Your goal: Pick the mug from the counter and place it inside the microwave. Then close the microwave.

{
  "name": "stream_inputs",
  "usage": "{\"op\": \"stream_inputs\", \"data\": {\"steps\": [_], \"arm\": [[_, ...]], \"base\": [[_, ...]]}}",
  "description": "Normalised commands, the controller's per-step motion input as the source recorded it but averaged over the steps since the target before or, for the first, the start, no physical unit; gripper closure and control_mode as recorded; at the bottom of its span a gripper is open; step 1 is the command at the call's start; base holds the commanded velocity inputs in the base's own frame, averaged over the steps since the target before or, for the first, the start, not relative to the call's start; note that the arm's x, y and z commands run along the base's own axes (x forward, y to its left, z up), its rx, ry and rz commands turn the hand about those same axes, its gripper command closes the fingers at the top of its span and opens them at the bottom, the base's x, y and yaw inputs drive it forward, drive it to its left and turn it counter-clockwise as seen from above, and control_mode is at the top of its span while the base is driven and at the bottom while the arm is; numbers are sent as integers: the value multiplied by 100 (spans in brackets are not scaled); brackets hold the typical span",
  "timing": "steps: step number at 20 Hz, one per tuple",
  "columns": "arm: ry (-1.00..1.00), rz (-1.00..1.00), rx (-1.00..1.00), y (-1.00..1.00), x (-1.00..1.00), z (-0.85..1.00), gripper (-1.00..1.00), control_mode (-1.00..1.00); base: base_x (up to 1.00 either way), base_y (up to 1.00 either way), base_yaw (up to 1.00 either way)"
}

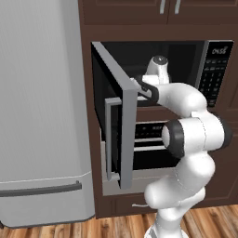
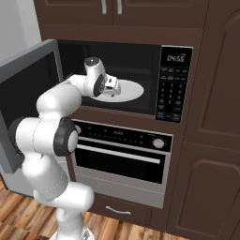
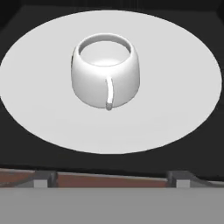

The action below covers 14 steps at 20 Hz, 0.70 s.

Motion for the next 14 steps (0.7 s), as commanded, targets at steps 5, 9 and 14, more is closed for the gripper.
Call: {"op": "stream_inputs", "data": {"steps": [5, 9, 14], "arm": [[-5, 0, 0, 0, -69, 11, -100, -100], [0, 0, 0, 0, -69, 16, -100, -100], [0, 0, 0, 0, -74, 11, -100, -100]], "base": [[0, 0, 0], [0, 0, 0], [0, 0, 0]]}}
